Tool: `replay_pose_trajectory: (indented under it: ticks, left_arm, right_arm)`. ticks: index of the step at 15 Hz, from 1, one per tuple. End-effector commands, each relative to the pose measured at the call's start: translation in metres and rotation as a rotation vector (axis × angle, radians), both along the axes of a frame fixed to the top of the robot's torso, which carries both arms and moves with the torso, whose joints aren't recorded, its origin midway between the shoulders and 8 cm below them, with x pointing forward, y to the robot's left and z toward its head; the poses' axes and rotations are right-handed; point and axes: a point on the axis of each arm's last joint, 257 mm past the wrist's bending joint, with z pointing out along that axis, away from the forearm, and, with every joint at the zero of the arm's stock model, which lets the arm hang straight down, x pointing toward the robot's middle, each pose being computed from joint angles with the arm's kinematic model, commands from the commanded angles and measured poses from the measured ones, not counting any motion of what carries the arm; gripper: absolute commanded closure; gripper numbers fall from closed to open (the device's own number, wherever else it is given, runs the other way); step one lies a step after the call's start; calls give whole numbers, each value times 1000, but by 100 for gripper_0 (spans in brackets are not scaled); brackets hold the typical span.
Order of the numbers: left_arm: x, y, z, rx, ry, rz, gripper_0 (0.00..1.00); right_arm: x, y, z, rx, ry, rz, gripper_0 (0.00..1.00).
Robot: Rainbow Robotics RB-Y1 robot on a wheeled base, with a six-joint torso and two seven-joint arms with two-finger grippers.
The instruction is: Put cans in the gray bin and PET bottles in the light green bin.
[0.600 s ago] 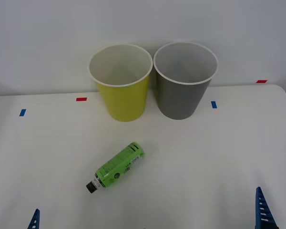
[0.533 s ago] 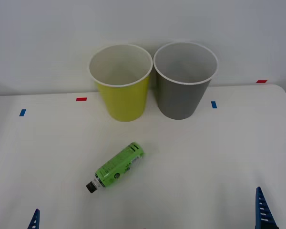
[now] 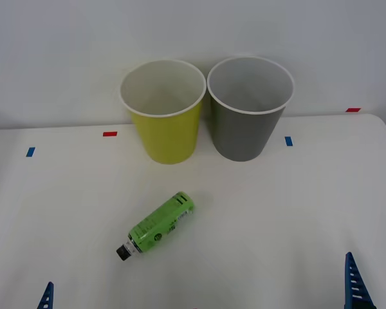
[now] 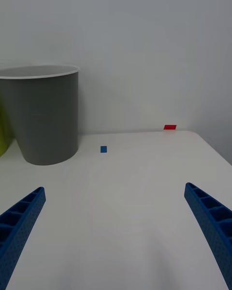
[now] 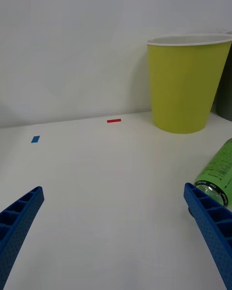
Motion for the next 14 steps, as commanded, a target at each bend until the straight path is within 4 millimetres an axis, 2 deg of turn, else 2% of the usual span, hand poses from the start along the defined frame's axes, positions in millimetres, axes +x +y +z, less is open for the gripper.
replay_pose_trajectory:
  ticks: [1, 14]
  left_arm:
    - [0, 0, 0, 0, 0, 0, 0]
    - [0, 0, 0, 0, 0, 0, 0]
  right_arm:
    - [0, 0, 0, 0, 0, 0, 0]
    - [0, 0, 0, 0, 0, 0, 0]
